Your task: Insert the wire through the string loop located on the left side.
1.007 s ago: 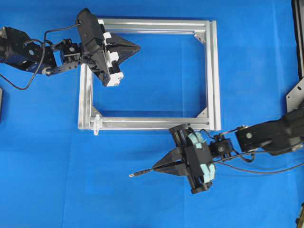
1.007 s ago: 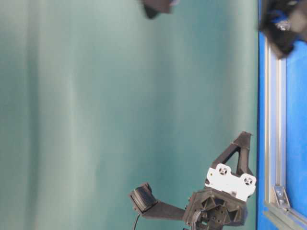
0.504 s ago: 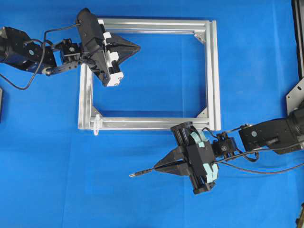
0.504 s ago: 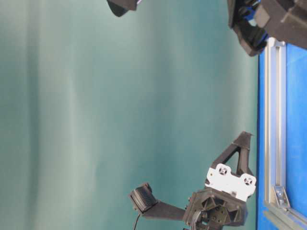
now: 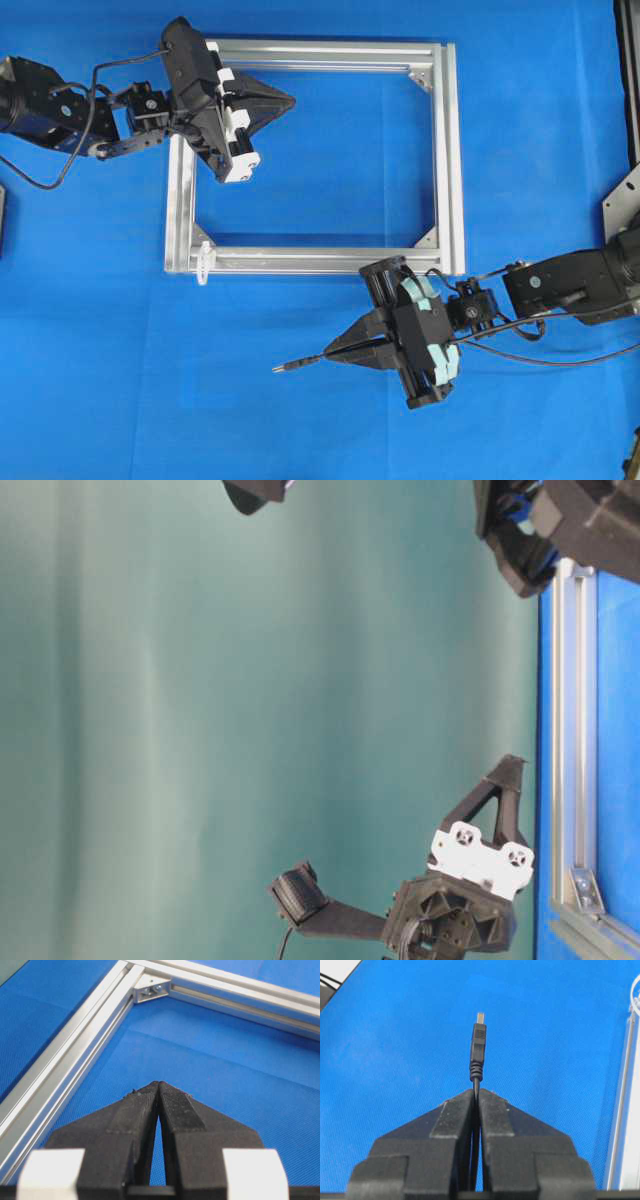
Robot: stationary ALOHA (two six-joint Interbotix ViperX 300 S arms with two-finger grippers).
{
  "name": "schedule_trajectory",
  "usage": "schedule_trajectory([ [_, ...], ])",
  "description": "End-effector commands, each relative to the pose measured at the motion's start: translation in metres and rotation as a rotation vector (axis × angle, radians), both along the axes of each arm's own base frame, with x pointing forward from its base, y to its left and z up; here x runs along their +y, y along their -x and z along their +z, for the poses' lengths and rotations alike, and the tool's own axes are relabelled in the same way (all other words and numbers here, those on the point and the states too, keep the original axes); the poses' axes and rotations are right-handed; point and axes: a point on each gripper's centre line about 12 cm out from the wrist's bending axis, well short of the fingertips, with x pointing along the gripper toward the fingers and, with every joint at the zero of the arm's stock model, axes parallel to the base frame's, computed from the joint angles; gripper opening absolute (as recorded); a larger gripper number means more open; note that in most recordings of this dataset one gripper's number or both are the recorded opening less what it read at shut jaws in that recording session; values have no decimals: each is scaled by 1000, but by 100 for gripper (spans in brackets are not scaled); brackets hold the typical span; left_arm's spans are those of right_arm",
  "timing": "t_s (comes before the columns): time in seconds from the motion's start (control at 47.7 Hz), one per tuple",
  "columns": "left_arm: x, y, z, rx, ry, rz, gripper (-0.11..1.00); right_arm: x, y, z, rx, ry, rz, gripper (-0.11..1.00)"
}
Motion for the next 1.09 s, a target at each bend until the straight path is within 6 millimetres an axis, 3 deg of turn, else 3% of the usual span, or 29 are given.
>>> schedule_trajectory([
  [0.0, -2, -2, 14, -40, -11, -7, 0, 3, -1, 14, -38, -13, 7, 0],
  [0.65, -3, -2, 15, -41, -12, -11, 0, 0, 0, 13, -35, -11, 1, 0],
  [0.839, -3, -2, 15, -42, -10, -11, 0, -16, -2, 10, -25, -7, -42, 0],
  [1.07, -5, -3, 14, -40, -10, -15, 0, -51, -7, 6, -17, -2, -132, 0],
])
